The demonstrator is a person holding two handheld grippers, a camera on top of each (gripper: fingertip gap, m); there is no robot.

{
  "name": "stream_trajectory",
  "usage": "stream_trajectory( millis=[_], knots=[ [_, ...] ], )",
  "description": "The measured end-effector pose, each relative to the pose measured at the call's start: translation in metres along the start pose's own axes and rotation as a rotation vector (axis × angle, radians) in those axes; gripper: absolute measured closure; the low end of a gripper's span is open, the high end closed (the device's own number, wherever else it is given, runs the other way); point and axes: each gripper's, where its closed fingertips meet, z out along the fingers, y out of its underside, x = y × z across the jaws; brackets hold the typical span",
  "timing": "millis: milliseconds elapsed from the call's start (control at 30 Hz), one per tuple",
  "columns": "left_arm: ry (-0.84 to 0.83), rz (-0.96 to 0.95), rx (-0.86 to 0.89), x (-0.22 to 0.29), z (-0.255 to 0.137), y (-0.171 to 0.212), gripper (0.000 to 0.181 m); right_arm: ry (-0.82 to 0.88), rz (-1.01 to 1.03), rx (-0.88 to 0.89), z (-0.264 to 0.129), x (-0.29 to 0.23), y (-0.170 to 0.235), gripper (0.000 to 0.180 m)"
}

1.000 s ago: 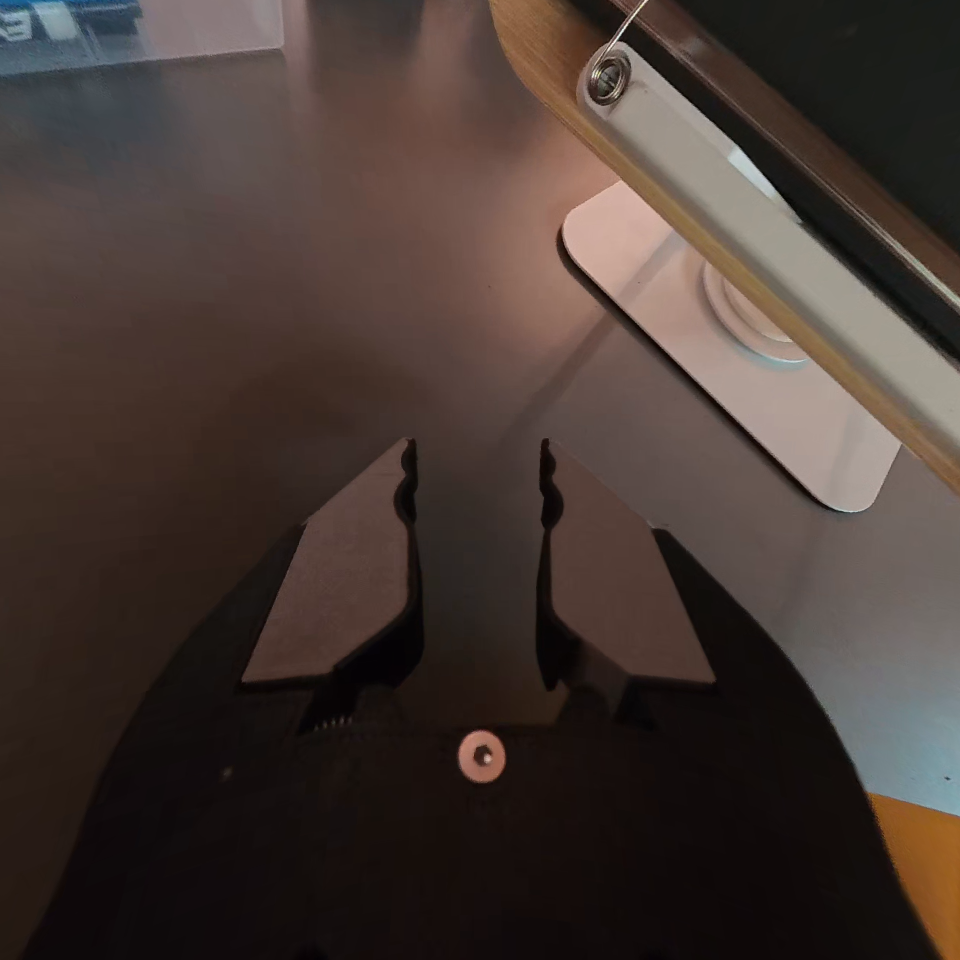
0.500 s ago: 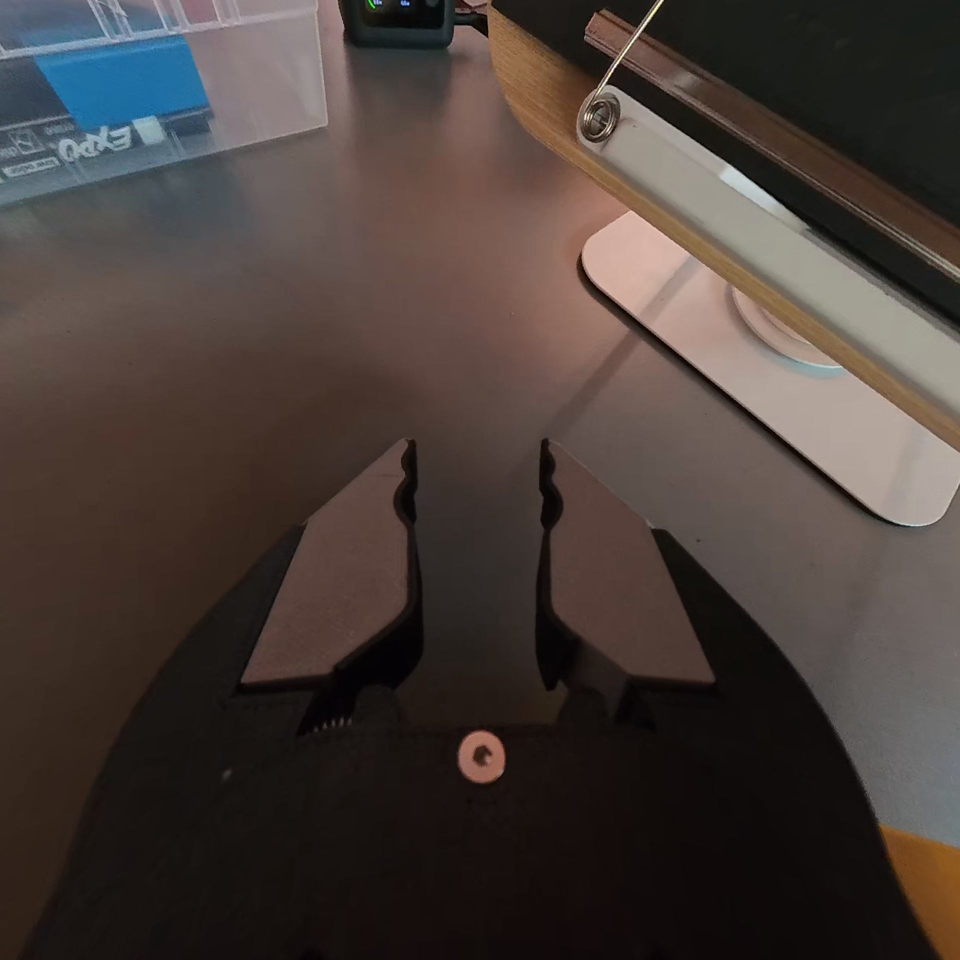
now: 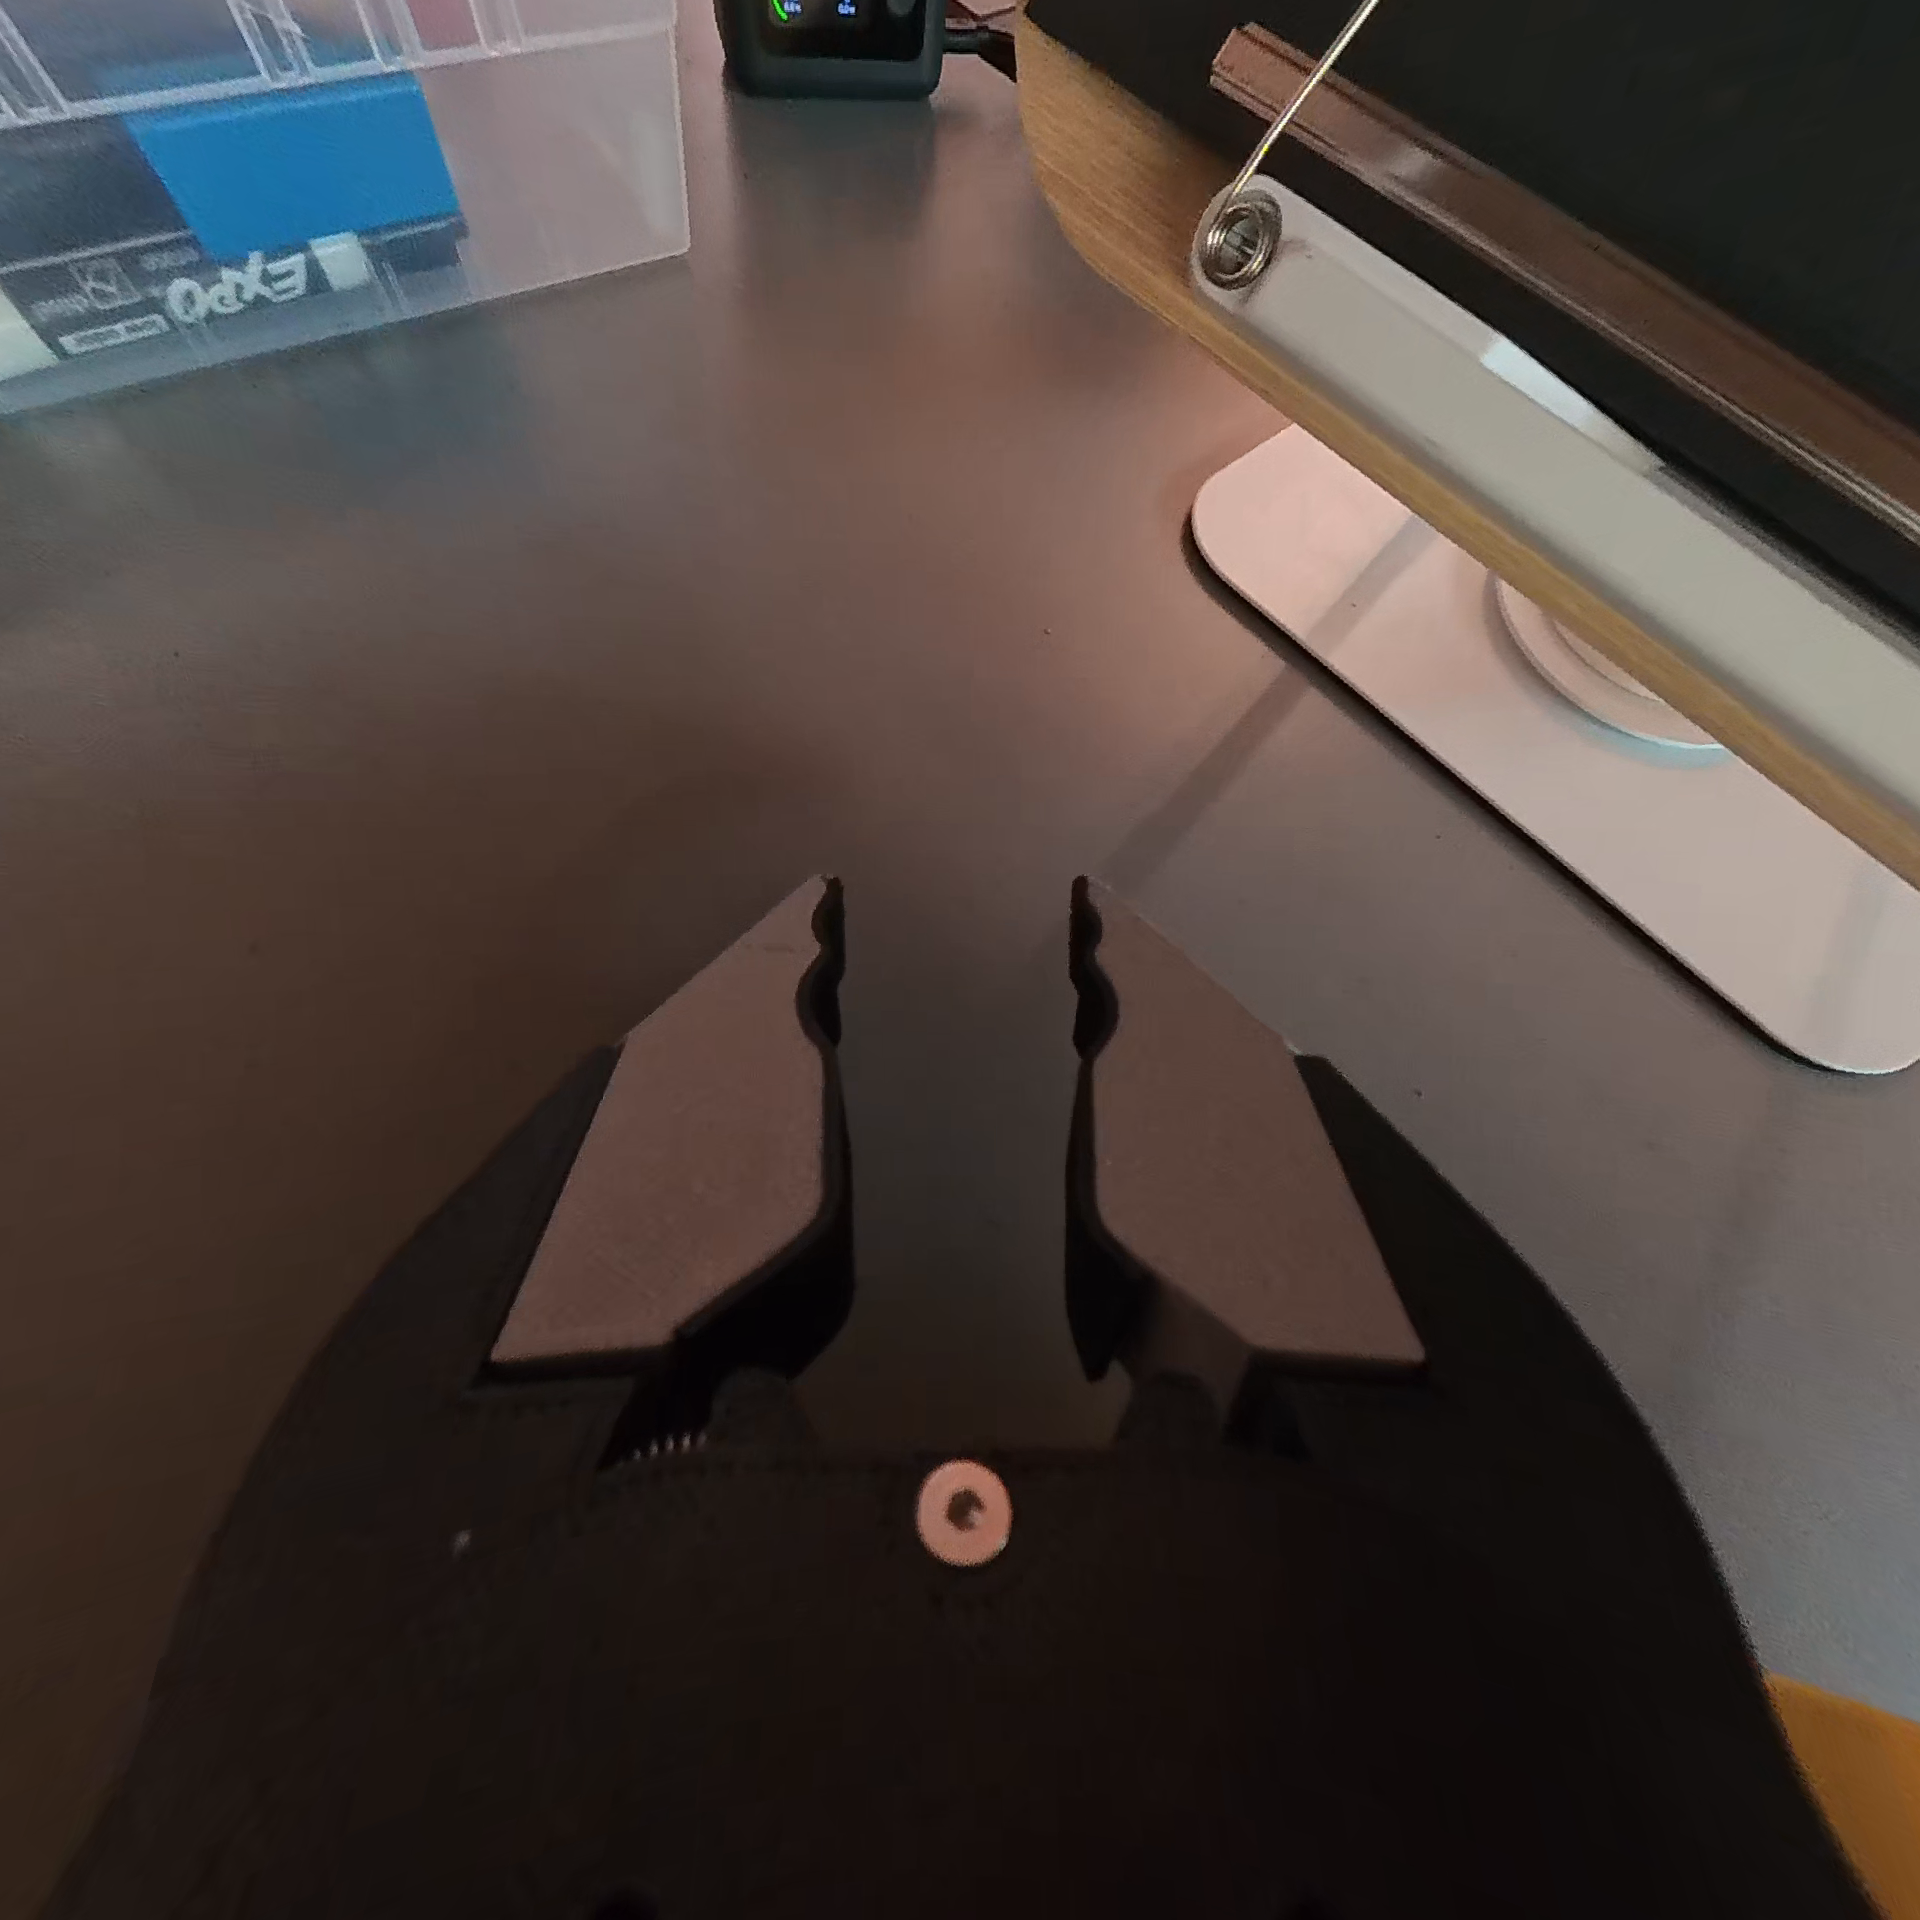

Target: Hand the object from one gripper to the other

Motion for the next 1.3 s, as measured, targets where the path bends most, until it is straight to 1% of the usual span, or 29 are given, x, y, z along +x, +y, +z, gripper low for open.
stream_trajectory(
  millis=[33,67,133,233,333,400,467,533,600,633,667,733,800,833,867,900,967,1067,1200,1300],
  knots=[
    [0.043,-0.032,0.019,0.004,-0.005,-0.004,0.174,-0.003,0.003,0.003,0.000,0.000,0.000,0.140],
    [0.067,-0.065,0.046,0.004,-0.009,-0.009,0.173,-0.004,0.004,0.006,0.000,0.000,-0.001,0.140],
    [0.044,-0.113,0.158,-0.003,-0.022,-0.028,0.175,-0.005,0.007,0.014,-0.001,0.000,-0.002,0.140],
    [0.042,-0.065,0.319,0.010,-0.049,-0.062,0.174,-0.011,0.018,0.019,-0.002,0.000,-0.002,0.140],
    [0.039,0.078,0.447,0.047,-0.074,-0.099,0.174,-0.031,0.028,0.034,-0.003,-0.001,-0.004,0.140],
    [0.062,0.225,0.533,0.088,-0.085,-0.121,0.174,-0.089,0.042,0.093,-0.008,-0.008,-0.012,0.139],
    [0.108,0.360,0.595,0.137,-0.086,-0.134,0.174,-0.182,0.071,0.181,-0.018,-0.019,-0.026,0.137],
    [0.169,0.464,0.627,0.190,-0.072,-0.136,0.174,-0.263,0.102,0.274,-0.031,-0.027,-0.042,0.133],
    [0.291,0.494,0.626,0.247,-0.044,-0.126,0.174,-0.309,0.132,0.375,-0.047,-0.027,-0.056,0.133],
    [0.307,0.483,0.627,0.268,-0.026,-0.122,0.174,-0.310,0.152,0.438,-0.056,-0.022,-0.064,0.133],
    [0.270,0.489,0.640,0.279,-0.007,-0.121,0.174,-0.291,0.175,0.504,-0.067,-0.014,-0.071,0.133],
    [0.151,0.536,0.724,0.289,0.020,-0.126,0.174,-0.208,0.247,0.610,-0.084,0.012,-0.077,0.136],
    [0.128,0.602,0.858,0.304,0.034,-0.128,0.174,-0.145,0.288,0.627,-0.092,0.032,-0.072,0.135],
    [0.124,0.595,0.877,0.308,0.045,-0.125,0.174,-0.128,0.281,0.615,-0.093,0.037,-0.069,0.134],
    [0.100,0.597,0.848,0.308,0.060,-0.120,0.174,-0.116,0.264,0.605,-0.094,0.040,-0.066,0.133],
    [0.081,0.637,0.799,0.309,0.074,-0.115,0.174,-0.106,0.240,0.602,-0.094,0.040,-0.066,0.132],
    [0.039,0.743,0.765,0.307,0.086,-0.108,0.174,-0.088,0.212,0.602,-0.094,0.041,-0.068,0.131],
    [-0.031,0.853,0.706,0.293,0.105,-0.095,0.174,-0.175,0.217,0.620,-0.095,0.027,-0.076,0.124],
    [0.004,0.809,0.727,0.293,0.100,-0.098,0.174,-0.329,0.225,0.631,-0.096,-0.002,-0.084,0.117],
    [-0.010,0.854,0.742,0.297,0.098,-0.096,0.174,-0.359,0.224,0.605,-0.092,-0.016,-0.085,0.114]
  ],
)
